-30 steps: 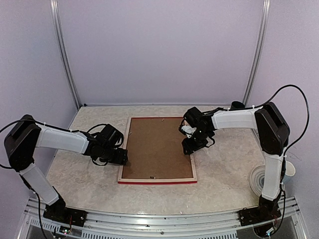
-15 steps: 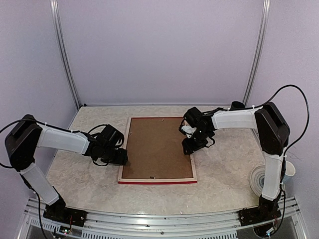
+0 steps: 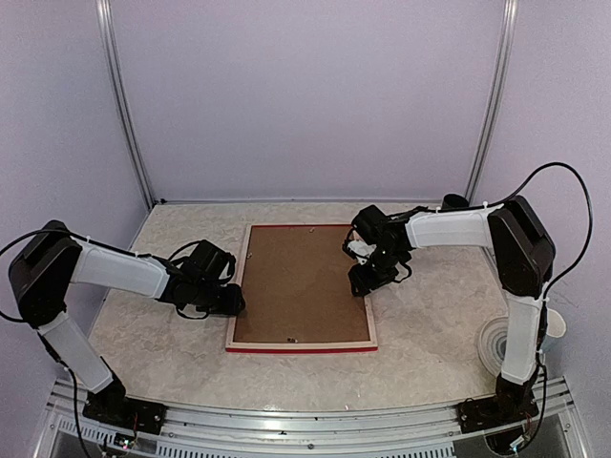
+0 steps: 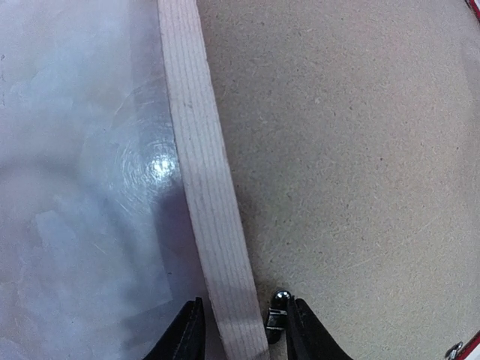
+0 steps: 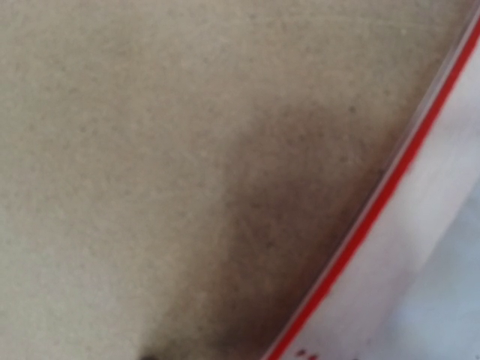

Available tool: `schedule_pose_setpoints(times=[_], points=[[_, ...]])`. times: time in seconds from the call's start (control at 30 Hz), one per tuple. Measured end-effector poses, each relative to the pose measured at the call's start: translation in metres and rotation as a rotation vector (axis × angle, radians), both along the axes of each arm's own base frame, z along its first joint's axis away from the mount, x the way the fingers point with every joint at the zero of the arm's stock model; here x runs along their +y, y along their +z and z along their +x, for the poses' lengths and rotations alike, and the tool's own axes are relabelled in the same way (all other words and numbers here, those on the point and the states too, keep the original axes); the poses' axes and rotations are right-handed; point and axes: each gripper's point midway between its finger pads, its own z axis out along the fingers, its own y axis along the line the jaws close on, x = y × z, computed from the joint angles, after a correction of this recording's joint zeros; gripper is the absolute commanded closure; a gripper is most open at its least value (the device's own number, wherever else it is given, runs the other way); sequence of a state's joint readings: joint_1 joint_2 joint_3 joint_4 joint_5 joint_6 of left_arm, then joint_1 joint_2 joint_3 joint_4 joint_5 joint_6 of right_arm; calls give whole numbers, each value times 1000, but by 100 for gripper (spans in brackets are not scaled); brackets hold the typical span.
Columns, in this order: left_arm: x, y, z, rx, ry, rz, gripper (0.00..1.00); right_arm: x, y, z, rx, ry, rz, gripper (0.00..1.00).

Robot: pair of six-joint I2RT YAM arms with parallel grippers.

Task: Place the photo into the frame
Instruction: Press the fastener onto the backboard.

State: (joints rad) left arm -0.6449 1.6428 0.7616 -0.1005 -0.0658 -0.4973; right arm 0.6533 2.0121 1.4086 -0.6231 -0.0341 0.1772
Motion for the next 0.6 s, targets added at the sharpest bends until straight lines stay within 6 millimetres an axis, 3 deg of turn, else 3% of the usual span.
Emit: schedule_pose_setpoints(times=[0.1, 0.6], points=[[-1, 1, 0, 0, -4, -5, 72, 0, 0, 0, 0, 0, 0, 48], [7, 3, -3, 2, 12, 76, 78, 2, 0, -1, 8, 5, 11, 47]])
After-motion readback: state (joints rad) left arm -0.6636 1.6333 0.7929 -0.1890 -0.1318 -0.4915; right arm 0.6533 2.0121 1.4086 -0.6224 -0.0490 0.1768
